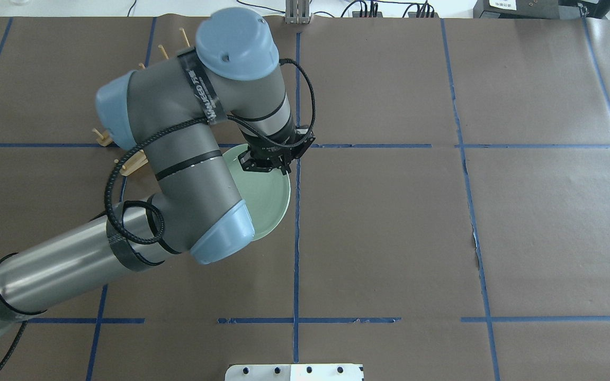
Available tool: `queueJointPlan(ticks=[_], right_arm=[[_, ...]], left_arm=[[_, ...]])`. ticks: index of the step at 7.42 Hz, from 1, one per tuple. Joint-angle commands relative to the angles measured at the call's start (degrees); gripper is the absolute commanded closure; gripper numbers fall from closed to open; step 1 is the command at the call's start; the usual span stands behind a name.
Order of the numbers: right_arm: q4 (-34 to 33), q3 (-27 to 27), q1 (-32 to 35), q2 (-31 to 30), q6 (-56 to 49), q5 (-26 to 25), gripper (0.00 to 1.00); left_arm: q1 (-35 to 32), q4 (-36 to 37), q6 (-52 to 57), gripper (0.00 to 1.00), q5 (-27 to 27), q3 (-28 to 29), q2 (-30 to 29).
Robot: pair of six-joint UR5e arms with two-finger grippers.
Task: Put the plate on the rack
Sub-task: 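Lift the plate with the left gripper and tilt it upright over the rack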
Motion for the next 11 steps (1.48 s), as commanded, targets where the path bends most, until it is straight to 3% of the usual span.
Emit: queueJointPlan(ticks=[1,4,6,11], right_arm=[[0.0,0.03,-0.04,0.0,0.0,0.0,0.0],[0.0,-0.06,-0.04,0.0,0.0,0.0,0.0],[0.0,-0.06,0.05,0.0,0.0,0.0,0.0],[0.0,-0.06,0.05,0.0,0.0,0.0,0.0]], left_arm=[[-8.29,-19.41,-8.12,1.0,-2.08,-1.04,0.94],[-18.4,-44.38,-16.22,1.0,-4.19,0.1,7.95],[-21.5,-63.18,-20.79,1.0,-4.1,9.45,10.26],[-24.5,-83.64,-22.3,1.0,-1.74,23.02,12.99]])
